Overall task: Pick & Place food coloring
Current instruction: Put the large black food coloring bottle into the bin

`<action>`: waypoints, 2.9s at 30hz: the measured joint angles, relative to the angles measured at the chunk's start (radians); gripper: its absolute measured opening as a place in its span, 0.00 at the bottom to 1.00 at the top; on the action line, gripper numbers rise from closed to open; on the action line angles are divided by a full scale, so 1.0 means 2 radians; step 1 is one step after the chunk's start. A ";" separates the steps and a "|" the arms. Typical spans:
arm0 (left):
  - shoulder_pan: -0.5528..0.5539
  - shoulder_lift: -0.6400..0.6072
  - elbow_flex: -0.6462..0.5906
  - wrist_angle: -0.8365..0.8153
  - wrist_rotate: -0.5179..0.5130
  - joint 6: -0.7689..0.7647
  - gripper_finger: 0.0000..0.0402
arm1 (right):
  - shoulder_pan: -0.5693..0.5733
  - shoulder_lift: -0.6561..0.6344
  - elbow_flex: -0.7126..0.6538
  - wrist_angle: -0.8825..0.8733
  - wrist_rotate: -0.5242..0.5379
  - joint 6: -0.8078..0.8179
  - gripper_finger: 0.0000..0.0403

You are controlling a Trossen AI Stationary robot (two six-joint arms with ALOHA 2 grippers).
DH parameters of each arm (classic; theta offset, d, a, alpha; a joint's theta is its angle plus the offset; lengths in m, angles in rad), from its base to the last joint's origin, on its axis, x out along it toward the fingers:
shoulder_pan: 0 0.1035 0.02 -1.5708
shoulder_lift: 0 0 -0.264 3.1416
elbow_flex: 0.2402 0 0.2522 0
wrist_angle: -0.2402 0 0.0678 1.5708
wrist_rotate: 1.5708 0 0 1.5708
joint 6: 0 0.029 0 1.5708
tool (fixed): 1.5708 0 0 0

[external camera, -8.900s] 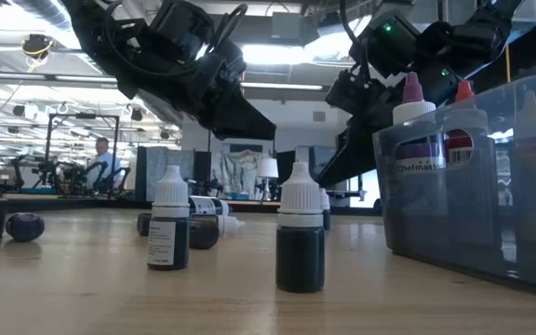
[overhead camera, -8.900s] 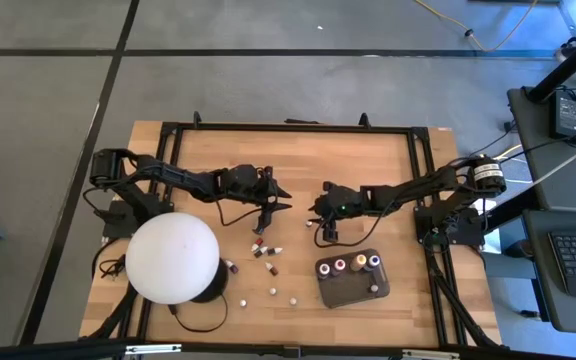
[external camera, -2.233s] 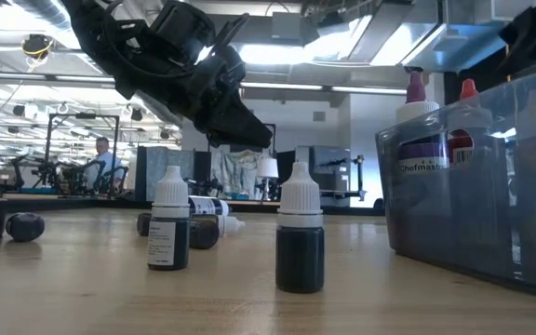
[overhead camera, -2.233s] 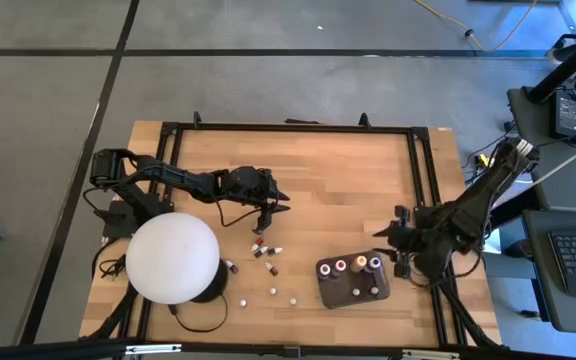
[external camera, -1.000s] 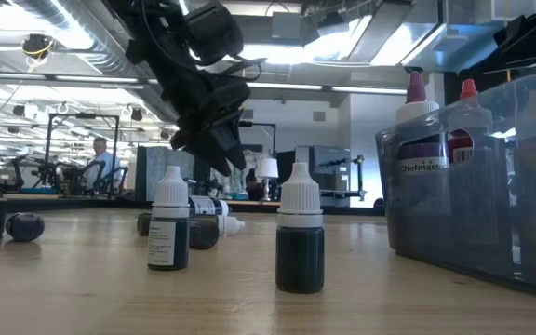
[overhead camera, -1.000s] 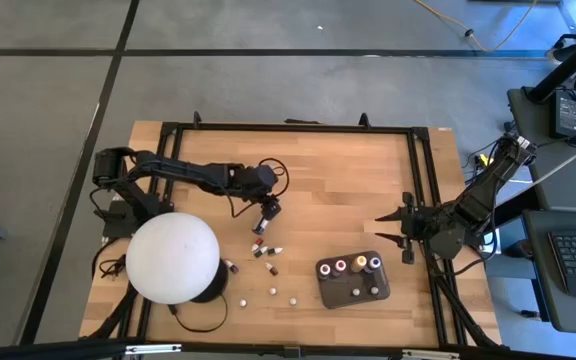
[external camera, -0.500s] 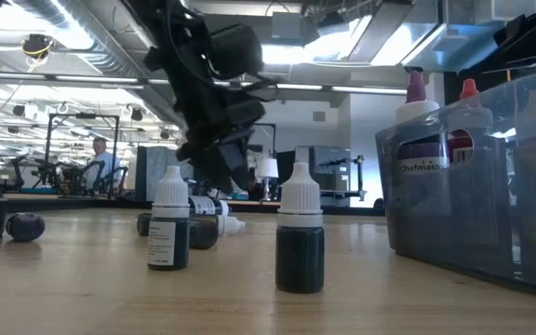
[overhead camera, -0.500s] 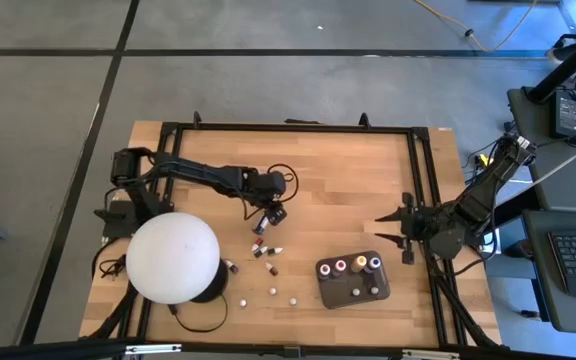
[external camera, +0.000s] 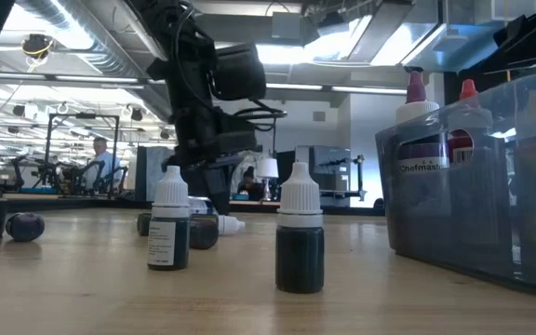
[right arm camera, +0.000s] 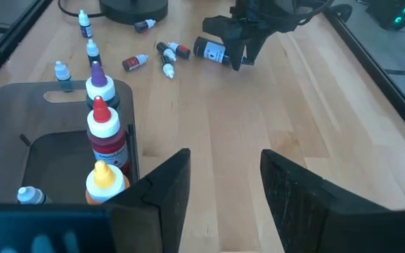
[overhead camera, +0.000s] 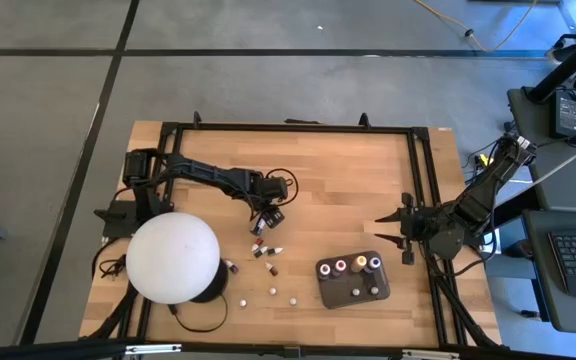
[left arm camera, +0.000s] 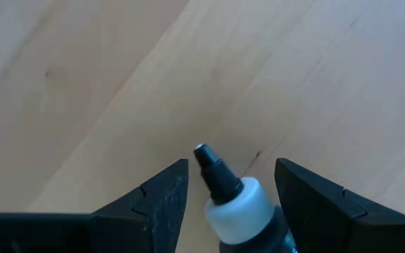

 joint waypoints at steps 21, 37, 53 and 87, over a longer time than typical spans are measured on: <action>0.000 -0.001 -0.001 -0.001 0.029 0.005 0.19 | 0.000 0.000 0.000 -0.001 0.000 -0.003 0.43; 0.001 -0.001 -0.001 0.003 0.053 0.046 0.13 | 0.000 0.000 0.000 -0.001 0.000 -0.002 0.43; 0.001 -0.001 -0.001 -0.021 0.090 0.070 0.15 | 0.000 0.000 0.000 -0.001 0.000 -0.001 0.43; 0.002 -0.011 -0.001 0.030 0.086 0.118 0.08 | 0.000 0.000 0.000 -0.001 0.000 -0.014 0.44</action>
